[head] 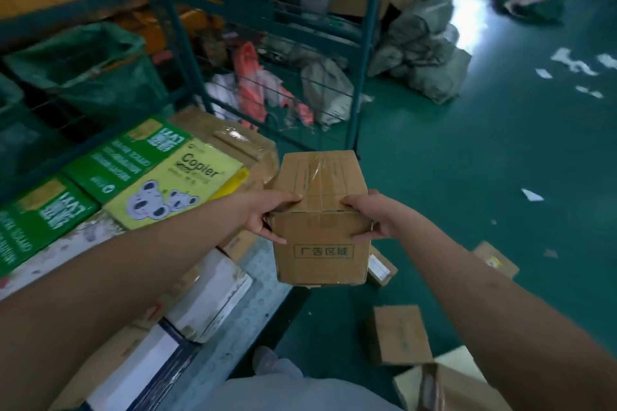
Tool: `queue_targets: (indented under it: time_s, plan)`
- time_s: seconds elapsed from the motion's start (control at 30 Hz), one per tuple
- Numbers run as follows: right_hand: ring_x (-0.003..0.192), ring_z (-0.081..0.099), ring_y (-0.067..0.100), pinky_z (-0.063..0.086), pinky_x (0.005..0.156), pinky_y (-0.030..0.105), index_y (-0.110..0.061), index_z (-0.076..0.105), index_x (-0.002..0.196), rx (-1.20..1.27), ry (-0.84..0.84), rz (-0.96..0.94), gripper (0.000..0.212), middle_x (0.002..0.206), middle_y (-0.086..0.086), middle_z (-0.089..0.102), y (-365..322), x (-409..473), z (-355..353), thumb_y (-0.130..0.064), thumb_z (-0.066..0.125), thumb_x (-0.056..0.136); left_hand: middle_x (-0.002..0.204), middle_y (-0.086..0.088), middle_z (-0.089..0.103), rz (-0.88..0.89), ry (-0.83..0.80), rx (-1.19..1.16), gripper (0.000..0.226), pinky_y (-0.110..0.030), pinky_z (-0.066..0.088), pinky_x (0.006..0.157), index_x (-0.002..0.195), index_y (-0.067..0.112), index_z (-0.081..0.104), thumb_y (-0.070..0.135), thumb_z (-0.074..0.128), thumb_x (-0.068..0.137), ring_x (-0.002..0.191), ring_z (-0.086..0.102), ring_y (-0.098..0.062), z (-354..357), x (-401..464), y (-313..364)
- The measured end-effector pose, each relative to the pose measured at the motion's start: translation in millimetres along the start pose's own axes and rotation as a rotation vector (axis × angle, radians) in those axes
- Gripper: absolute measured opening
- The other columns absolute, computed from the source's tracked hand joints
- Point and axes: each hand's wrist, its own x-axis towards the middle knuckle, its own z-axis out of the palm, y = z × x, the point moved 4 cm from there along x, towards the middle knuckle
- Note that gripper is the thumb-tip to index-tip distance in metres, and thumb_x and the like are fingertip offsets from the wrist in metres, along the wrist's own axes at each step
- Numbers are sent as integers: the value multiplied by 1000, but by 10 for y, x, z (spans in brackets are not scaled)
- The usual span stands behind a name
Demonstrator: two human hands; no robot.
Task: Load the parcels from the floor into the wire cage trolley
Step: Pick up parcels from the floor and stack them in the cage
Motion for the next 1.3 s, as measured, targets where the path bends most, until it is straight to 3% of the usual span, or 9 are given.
queue_targets:
  time_s: [0.4,0.67,0.77,1.07,1.3]
  plan:
    - [107,63,28,65,70,44,-28,42,135,-249,-142,-207,48,128,5,57,-1669,388,1879,-37,67,95,128,-8,57,156,166,-336,51,-52,62,83,131,23,55,48,73,91,113,61,-36,-2089,-241,-290]
    - [91,62,19,60,91,49,-27,51,107,-387,-203,-302,11,104,0,61,-2425,438,2633,-29,60,101,127,-7,60,237,256,-478,48,-51,63,80,130,25,56,46,74,91,111,62,-34,-2925,-275,-316]
    - [98,62,22,60,92,49,-24,53,115,-404,-225,-312,19,115,4,63,-2652,536,2826,-32,62,100,126,-7,60,265,284,-515,47,-51,63,81,128,26,54,46,74,91,111,62,-33,-3140,-277,-273]
    - [106,63,25,63,77,52,-29,43,132,-415,-234,-406,49,120,3,63,-3325,1251,3198,-28,70,91,131,-3,58,347,392,-547,55,-53,63,78,134,34,45,42,77,89,118,58,-30,-3780,116,148]
    - [102,66,22,64,76,50,-29,43,133,-531,-221,-495,53,116,0,65,-4179,2191,3282,-27,72,89,127,8,56,395,471,-720,59,-54,63,81,138,39,41,43,76,90,114,57,-18,-4140,910,790]
